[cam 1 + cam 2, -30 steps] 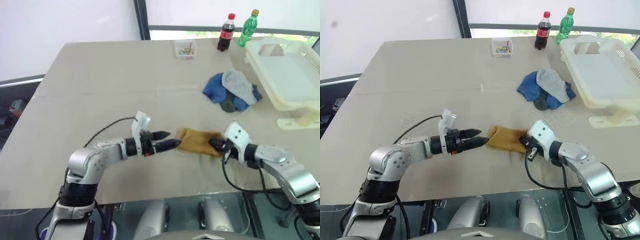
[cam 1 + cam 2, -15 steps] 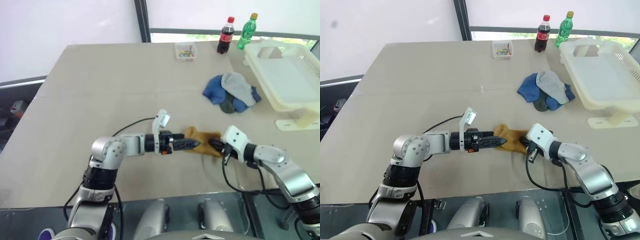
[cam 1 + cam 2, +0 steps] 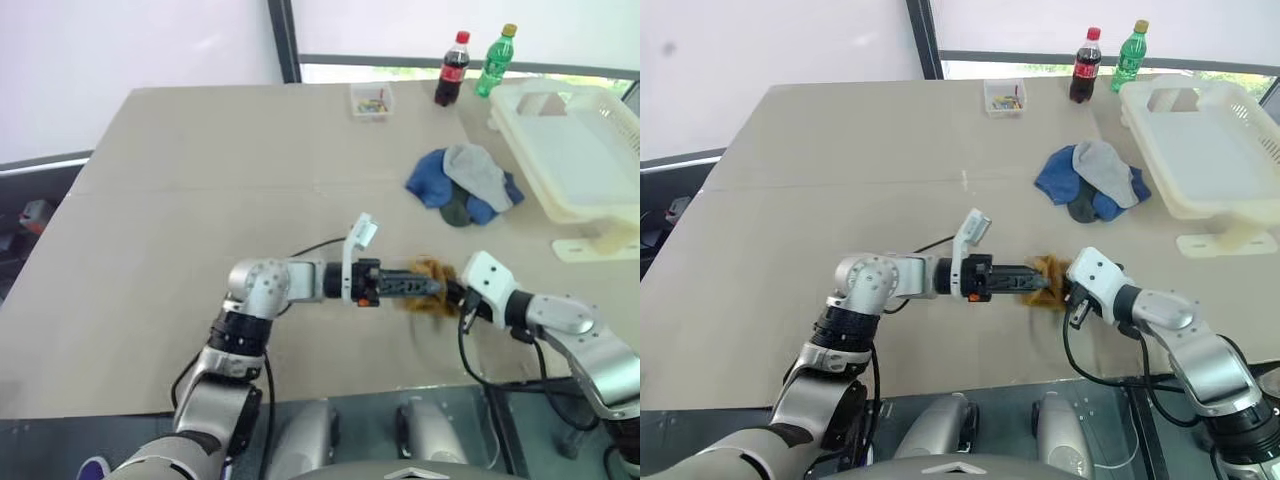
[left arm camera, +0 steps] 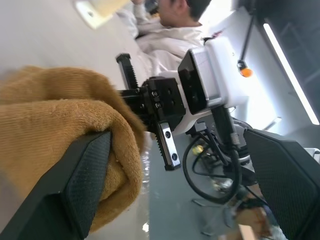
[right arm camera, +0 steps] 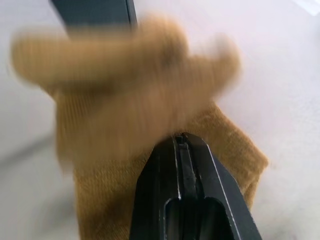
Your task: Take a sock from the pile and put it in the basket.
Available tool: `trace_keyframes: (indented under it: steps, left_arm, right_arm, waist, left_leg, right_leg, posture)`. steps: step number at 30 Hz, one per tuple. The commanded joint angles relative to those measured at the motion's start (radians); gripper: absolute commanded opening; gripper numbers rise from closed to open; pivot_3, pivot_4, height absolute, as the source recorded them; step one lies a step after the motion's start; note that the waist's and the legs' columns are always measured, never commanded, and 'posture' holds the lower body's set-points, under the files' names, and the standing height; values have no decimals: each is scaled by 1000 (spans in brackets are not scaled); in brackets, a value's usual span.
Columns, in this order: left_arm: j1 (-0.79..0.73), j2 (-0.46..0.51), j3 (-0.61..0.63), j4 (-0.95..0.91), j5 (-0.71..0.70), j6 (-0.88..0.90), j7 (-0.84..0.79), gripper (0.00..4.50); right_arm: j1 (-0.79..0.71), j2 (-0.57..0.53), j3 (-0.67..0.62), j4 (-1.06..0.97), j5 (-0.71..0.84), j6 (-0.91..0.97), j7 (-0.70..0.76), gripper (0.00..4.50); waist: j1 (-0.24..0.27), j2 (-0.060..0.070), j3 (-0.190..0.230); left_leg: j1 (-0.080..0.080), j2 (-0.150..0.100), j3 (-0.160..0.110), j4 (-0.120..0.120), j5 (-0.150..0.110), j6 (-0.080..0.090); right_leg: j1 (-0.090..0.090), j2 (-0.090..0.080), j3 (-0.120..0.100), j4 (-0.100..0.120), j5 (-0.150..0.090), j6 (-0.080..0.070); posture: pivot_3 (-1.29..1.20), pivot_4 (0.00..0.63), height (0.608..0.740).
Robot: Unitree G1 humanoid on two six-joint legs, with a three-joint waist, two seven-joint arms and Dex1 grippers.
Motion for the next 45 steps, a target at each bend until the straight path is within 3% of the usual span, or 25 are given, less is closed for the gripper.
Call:
trace_keyframes:
  steps: [1, 10, 17, 24, 26, 30, 35, 40, 45]
  left_arm:
    - [-30, -29, -14, 15, 5, -27, -41, 4500]
    - [-107, -137, -44, 204, 114, -114, -37, 4500]
    - [-168, -216, -54, 429, 239, -185, -5, 4500]
    - [-180, -256, -88, 530, 335, -283, -74, 4500]
    - [-153, -230, -92, 450, 331, -315, -126, 4500]
    - [-77, -138, -27, 224, 244, -267, -188, 4500]
    - [30, -8, 30, -43, 185, -249, -194, 4500]
    - [131, 165, -45, -216, 316, -476, -270, 4500]
    - [199, 300, -71, -265, 401, -661, -344, 4500]
  right_arm:
    - [8, 0, -33, -50, 17, 6, -3, 60]
    - [63, -37, -107, -138, 39, 40, 2, 60]
    - [190, -154, -163, -252, 32, 18, 77, 60]
    - [294, -128, -337, -363, 138, 111, 51, 60]
    - [315, -98, -413, -397, 208, 167, 38, 609]
    - [317, -40, -519, -461, 338, 266, -12, 2310]
    - [184, -12, -512, -452, 450, 404, -125, 4391]
    - [26, 25, -412, -353, 474, 539, -244, 4466]
    - [-106, 94, -328, -279, 483, 635, -342, 4466]
  waist:
    - [0, 0, 0]
    - [8, 0, 0]
    - [10, -1, 1]
    - [25, -2, 1]
    - [25, -1, 1]
    - [15, -1, 1]
    - [3, 0, 1]
    - [8, 0, 1]
    - [15, 1, 2]
  left_leg:
    - [0, 0, 0, 0, 0, 0]
    - [-1, -1, 0, 0, 0, 0]
    - [-1, -1, -1, 0, -1, 1]
    - [1, -1, -2, 2, -2, 4]
    - [2, -1, -3, 2, -2, 4]
    - [1, 1, -2, 1, -1, 2]
    - [1, 3, -2, 0, -1, 2]
    - [0, 2, -2, 0, -1, 2]
    - [-3, 2, -1, -3, -1, 1]
  right_leg:
    - [0, 0, 0, 0, 0, 0]
    - [0, 0, -1, -1, 0, 0]
    - [0, 0, -1, -1, 0, 0]
    - [5, 0, -3, -2, 0, 1]
    - [6, -1, -4, -2, 0, 1]
    - [4, 0, -1, -2, 0, 1]
    - [1, 0, 1, -1, 0, 0]
    - [1, 0, 1, -2, 0, 0]
    - [-3, -1, 2, -3, 0, 0]
  posture:
    - [0, 150, 740]
    - [0, 150, 740]
    - [0, 150, 740]
    - [0, 150, 740]
    - [0, 150, 740]
    - [0, 150, 740]
    - [0, 150, 740]
    - [0, 150, 740]
    - [0, 150, 740]
